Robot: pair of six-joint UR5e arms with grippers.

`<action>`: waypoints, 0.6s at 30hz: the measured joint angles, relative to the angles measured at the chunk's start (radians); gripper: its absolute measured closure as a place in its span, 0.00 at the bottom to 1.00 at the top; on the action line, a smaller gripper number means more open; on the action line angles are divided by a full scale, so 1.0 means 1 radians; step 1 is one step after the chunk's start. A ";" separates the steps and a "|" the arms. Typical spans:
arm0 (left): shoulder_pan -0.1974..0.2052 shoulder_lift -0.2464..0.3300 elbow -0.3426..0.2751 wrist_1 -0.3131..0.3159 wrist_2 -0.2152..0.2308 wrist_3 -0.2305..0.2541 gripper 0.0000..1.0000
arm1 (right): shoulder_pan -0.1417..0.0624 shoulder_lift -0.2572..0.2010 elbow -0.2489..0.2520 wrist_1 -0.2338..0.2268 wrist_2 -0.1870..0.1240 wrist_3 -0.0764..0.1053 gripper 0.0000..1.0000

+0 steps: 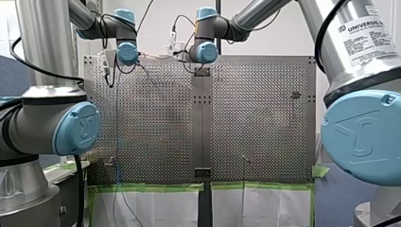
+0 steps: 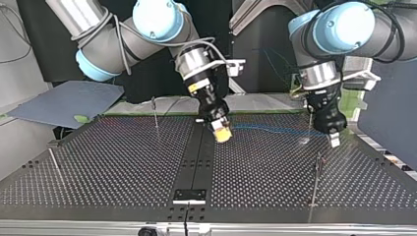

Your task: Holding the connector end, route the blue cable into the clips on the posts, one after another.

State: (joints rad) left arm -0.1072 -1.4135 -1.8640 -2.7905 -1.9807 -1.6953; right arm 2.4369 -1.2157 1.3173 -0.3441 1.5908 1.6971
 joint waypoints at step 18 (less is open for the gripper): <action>0.061 -0.025 0.027 -0.026 0.098 0.009 1.00 | 0.016 0.076 -0.118 0.069 -0.024 0.001 1.00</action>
State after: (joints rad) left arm -0.0463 -1.4384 -1.8373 -2.8166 -1.8827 -1.6867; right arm 2.4524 -1.1399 1.1996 -0.2747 1.5668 1.6986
